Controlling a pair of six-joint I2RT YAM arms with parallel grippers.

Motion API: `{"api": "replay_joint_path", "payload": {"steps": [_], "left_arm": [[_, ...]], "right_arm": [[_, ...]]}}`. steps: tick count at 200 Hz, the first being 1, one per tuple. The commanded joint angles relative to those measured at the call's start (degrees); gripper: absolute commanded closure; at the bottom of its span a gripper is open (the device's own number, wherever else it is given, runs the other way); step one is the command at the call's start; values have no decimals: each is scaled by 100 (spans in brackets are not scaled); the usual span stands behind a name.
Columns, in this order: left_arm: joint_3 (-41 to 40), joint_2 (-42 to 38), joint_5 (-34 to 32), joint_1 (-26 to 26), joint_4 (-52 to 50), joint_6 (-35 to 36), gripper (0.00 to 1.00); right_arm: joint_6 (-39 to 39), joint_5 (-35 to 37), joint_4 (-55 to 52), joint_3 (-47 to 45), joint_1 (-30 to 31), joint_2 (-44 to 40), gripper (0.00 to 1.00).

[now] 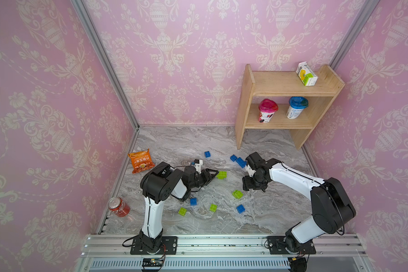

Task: Assemble the letter v with lego
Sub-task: Pick up the lego brick from the center of the board.

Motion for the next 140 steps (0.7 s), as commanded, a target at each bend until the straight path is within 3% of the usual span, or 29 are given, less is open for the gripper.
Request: {"api": "replay_joint_path", "payload": {"steps": [1,50,101,140], "left_arm": [[55,232,39,-59,-115,-46,52],[124,271,11,-68,-95,-114,57],[184,325,18,-68,-99,-152,59],[199,299,12,-68,-132,-170,62]], "right_arm": [[9,41,-87,-70,-38,-94,32],[17,-30,-54,-48,42,-17,31],[-273,-157,126,-35,507,-72,31],[-450,-123,131,0,859,-225,23]]}}
